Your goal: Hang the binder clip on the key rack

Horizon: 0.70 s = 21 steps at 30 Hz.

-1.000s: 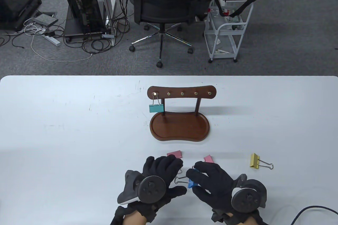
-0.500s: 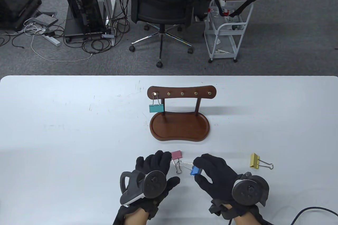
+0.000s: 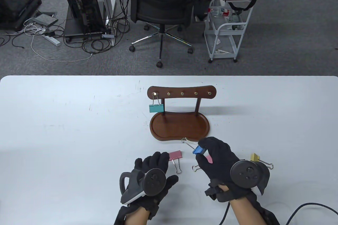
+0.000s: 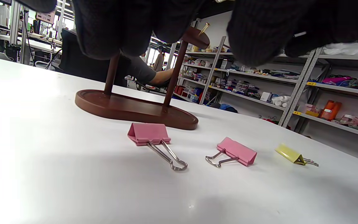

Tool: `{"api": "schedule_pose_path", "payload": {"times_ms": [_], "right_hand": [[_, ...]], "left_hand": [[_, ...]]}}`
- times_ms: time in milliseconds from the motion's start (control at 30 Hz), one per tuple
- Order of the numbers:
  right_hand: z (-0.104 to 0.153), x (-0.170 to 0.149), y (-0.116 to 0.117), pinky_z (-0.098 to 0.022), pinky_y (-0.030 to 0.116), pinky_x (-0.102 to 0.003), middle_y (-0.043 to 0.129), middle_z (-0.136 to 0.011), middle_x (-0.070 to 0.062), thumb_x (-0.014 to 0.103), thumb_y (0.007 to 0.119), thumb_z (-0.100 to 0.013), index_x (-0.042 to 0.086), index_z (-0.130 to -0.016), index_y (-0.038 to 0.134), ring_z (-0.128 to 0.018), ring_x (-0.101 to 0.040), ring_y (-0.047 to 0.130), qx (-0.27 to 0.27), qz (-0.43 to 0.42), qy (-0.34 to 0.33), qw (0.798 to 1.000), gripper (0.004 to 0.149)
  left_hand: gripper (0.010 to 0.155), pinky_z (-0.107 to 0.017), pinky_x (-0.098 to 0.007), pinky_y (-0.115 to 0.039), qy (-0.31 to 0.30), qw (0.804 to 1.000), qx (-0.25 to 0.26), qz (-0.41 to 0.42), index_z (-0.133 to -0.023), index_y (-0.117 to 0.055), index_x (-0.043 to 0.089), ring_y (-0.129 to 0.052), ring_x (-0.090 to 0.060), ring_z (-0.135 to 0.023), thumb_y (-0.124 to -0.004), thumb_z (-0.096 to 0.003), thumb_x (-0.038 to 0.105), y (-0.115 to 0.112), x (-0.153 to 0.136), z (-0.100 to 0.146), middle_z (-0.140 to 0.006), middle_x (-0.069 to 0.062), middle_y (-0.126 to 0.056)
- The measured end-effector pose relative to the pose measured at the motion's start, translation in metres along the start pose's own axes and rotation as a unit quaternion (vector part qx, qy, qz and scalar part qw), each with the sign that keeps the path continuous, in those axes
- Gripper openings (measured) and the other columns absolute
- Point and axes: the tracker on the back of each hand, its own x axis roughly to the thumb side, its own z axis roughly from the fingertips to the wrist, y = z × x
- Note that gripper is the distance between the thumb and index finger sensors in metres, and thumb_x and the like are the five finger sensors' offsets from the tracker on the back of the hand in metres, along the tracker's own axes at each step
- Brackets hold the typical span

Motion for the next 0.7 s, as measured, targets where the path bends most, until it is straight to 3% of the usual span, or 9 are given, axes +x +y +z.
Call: {"api": "schedule_pose_path", "payload": {"times_ms": [367,700], "right_hand": [[-0.044,0.025,0.004,-0.050,0.070,-0.074,0.078,-0.092,-0.038,0.040,0.090,-0.046,0.000,-0.094,0.077,-0.073,-0.061,0.080,-0.042,0.040,0.020,0.998,0.064],[-0.082,0.039,0.023,-0.052,0.069,-0.073,0.075,-0.095,-0.038,0.039,0.090,-0.047,0.001,-0.097,0.075,-0.075,-0.060,0.079,-0.053,0.071,0.042,0.995,0.065]], "left_hand": [[0.084,-0.068,-0.082,-0.045,0.015,1.000,-0.008,-0.005,-0.116,-0.058,0.000,-0.073,-0.060,-0.097,-0.084,-0.0534,0.050,-0.005,-0.003,-0.002,-0.114,-0.032,-0.066],[0.081,-0.068,-0.082,-0.045,0.032,0.999,-0.004,0.013,-0.115,-0.059,0.000,-0.073,-0.060,-0.096,-0.082,-0.0547,0.049,-0.003,-0.007,-0.002,-0.113,-0.033,-0.067]]}}
